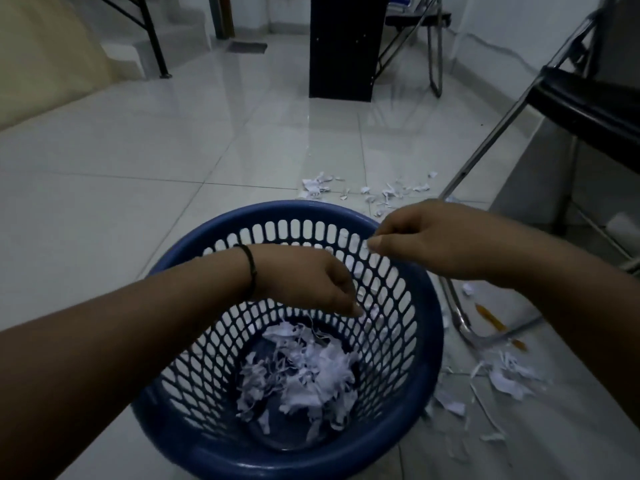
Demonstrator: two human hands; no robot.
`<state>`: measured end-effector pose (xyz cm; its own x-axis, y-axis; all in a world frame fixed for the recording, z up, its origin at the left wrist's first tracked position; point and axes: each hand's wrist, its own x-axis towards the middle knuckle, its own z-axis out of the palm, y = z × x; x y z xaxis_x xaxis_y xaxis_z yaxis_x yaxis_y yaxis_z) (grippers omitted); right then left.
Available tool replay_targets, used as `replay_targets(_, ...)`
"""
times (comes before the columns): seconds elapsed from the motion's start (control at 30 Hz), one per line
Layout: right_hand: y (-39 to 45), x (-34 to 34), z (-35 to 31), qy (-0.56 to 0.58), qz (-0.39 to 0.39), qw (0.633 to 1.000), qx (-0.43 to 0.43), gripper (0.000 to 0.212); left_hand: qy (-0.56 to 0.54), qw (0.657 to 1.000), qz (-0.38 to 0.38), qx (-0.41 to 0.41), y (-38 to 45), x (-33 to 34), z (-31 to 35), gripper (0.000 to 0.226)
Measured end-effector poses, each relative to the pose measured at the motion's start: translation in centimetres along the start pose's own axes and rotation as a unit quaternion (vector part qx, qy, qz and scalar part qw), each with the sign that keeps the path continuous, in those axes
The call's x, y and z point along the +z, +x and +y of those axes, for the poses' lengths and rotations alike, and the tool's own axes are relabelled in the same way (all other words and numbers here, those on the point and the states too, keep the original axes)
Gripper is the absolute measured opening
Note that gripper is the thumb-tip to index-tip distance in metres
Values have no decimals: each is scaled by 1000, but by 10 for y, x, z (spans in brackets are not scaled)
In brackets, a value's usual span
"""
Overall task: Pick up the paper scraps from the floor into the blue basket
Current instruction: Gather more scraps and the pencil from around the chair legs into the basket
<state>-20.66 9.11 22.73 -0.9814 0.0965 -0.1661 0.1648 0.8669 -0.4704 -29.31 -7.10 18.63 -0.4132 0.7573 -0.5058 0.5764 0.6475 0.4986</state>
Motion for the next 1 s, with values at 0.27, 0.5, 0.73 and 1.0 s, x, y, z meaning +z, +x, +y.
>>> replay_targets(0.27,-18,-21,48,-127,-8,990,62,22,39,995,83,45,35,37,41,16)
replay_targets(0.5,-53,-41,116,-76,-51,984,153,11,-28,906,385,174,42,27,114,14)
replay_targets(0.73,-122,4,246,50,-87,952,290,14,-18,927,317,198,108,52,235,17)
replay_targets(1.0,-186,106,377,62,6,874,481,28,-8,978,178,110,190,164,257,24)
